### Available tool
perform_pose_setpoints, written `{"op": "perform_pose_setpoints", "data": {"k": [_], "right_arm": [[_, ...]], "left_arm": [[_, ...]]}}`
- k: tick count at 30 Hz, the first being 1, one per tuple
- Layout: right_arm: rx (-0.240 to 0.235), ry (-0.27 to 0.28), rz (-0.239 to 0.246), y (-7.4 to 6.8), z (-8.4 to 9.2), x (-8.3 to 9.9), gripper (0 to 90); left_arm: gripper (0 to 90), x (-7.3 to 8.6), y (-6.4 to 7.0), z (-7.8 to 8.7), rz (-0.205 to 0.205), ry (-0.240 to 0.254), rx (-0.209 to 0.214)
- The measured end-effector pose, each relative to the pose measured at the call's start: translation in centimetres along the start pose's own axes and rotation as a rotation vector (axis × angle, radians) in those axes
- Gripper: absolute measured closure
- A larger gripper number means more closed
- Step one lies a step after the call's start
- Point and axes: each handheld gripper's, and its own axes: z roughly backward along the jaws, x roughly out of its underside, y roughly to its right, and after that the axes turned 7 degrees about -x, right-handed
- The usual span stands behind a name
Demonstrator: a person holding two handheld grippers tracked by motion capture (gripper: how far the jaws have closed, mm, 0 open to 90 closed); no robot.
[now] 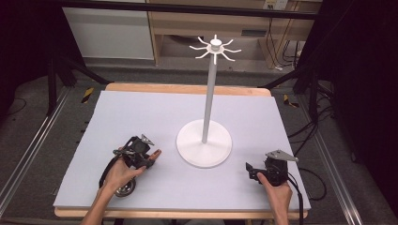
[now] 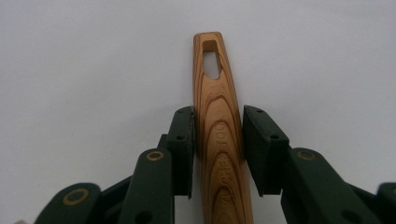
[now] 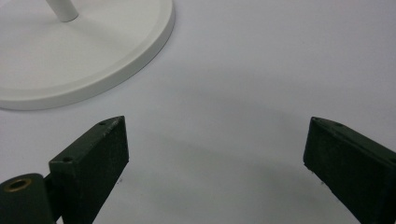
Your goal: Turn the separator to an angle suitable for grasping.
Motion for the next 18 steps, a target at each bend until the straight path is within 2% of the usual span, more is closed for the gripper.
{"op": "perform_pose_setpoints", "data": {"k": [4,8,18], "right_arm": [[0.004,-0.002,0.004,0.00,-0.08,0.01,7.2],[0.000,-0.004,0.002,0.03,-0.06,0.02,7.2],[0.007,-0.004,-0.005,0.08,-0.05,0.01,7.3]], "left_arm": [[64.7,-0.20,0.07,-0.01,-0.005,-0.015,-0.007],[65.9,-0.28,-0.13,-0.02,0.009,-0.021,0.005],[66.9,-0.53,-0.19,0.07,-0.022,-0.053,0.007]]}}
